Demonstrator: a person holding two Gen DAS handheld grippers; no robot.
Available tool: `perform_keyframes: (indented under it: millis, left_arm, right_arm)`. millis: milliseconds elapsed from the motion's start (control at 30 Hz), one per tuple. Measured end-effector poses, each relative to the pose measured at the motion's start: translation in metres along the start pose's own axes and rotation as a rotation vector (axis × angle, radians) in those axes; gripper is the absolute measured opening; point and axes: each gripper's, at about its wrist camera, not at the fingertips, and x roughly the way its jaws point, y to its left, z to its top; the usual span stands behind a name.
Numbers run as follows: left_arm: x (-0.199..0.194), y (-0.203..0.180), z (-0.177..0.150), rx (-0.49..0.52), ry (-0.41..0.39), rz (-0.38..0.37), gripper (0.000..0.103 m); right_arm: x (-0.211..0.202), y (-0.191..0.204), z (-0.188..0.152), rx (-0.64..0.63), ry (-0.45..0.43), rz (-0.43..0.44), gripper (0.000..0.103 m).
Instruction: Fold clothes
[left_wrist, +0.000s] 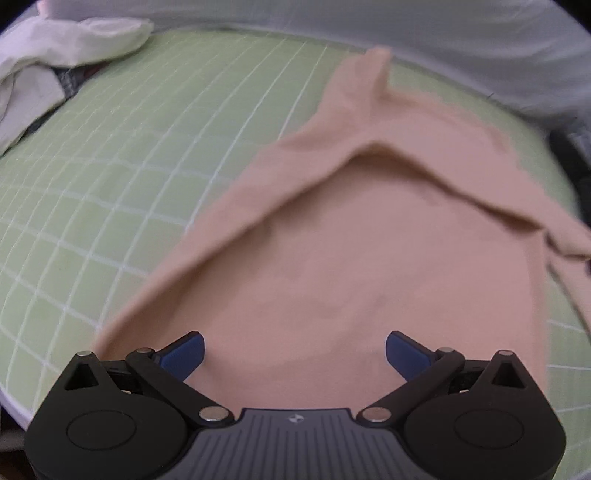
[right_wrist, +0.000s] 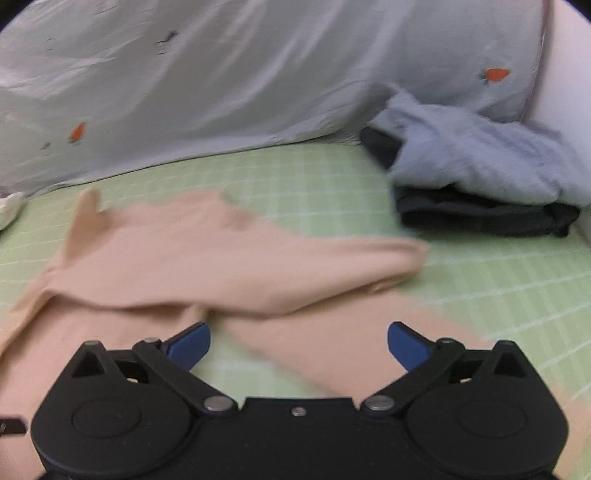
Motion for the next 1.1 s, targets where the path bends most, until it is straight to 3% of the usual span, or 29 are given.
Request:
perform_keyframes:
  millis: [233,633,800,933,1100]
  left_arm:
    - [-0.037,0.055,-0.004,0.126,-0.089,-0.008,0.103]
    - [-0.040,0.169,-0.001,0.212,-0.077,0.004,0.103]
    - [-0.038,0.211,0.003,0.248,-0.065,0.006,0.103]
    - [-0.033,0.219,0.005,0.278,-0.043,-0.007,0.103]
    - [-0.029,0.218,0.002,0.332,-0.023,-0.025,0.103]
  right_arm:
    - [-0.021,0.069,-0.028,0.085,0.027,0.020,0.103]
    - [-0.016,0.219,-0.063,0.152,0.080,0.138,0.101]
    - [-0.010,0.279,-0.068,0.124,0.094,0.215,0.083]
    - [-0.009,0.305,-0.073,0.101,0.114,0.255,0.072]
    - [-0.007,0.321,-0.079,0.104,0.144,0.286,0.042]
